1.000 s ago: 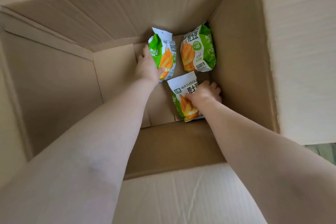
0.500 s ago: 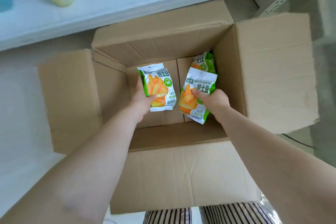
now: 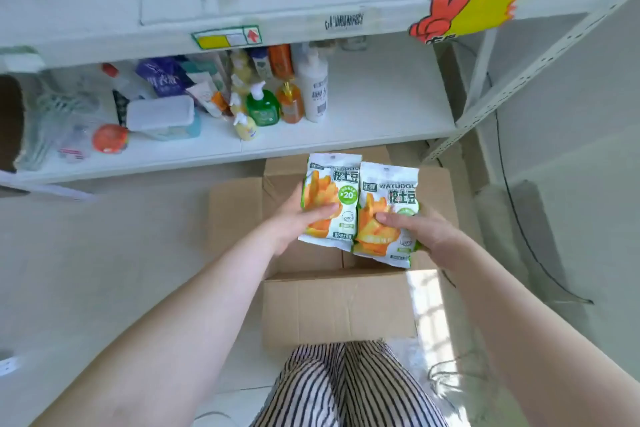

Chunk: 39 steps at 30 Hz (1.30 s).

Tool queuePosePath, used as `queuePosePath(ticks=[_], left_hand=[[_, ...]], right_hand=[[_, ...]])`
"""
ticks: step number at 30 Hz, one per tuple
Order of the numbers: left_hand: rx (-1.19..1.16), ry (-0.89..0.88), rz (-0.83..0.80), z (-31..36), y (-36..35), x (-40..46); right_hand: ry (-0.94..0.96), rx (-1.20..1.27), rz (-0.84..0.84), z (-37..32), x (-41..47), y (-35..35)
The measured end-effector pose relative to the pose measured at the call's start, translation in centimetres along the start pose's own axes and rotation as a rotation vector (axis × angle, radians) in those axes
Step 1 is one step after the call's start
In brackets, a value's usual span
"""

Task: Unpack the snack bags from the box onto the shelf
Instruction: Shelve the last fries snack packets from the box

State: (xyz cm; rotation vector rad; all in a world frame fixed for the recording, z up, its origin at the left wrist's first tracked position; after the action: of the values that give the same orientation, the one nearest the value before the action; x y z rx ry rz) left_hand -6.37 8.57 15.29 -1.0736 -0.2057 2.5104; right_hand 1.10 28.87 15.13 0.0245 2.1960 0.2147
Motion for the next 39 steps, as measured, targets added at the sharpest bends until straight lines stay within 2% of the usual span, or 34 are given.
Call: queuePosePath(ticks=[5,12,18,22,28,39], left_hand=[[0.036,-0.191,0.072,4.8,-1.3,-6.4],[0.011,-0.396,0.174,9.1,-0.4,-15.8],[-0.025,-0.516,0.272,11.4,1.6,-23.0],[-0.055,-0.549,0.262,13.5,4.1,-25.9],[-0.127,-0.608,0.296,17.5,11.5,-28.9],[0.003,-0.629,0.408,23.9,33.9,-33.3]], right_hand=[[0.12,0.021,0.091,-4.9,-7.8,0.4],[0.295,-0.071,0.047,-10.5,-15.4,-1.4],[0.36,-0.131,0.033,-13.9,-19.1,-4.4],[0.392,-0.157,0.038,-16.8,-21.0,-7.2],[0.449,-0.194,0.062,-22.3,-21.4,-14.4],[0.456,-0.165,0.077,-31.3,-18.6,-34.9]])
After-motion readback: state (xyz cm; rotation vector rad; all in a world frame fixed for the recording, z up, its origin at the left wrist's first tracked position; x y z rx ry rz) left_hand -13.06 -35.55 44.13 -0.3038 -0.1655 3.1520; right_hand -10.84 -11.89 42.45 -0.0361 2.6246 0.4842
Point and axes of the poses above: each hand's wrist, its own x-axis towards the middle knuckle, its own y-axis out of the back of the hand, z = x × y, the point moved 9 cm from there along x, towards the middle knuckle, and after that the axes turned 14 degrees about -x, right-handed, at the moved point
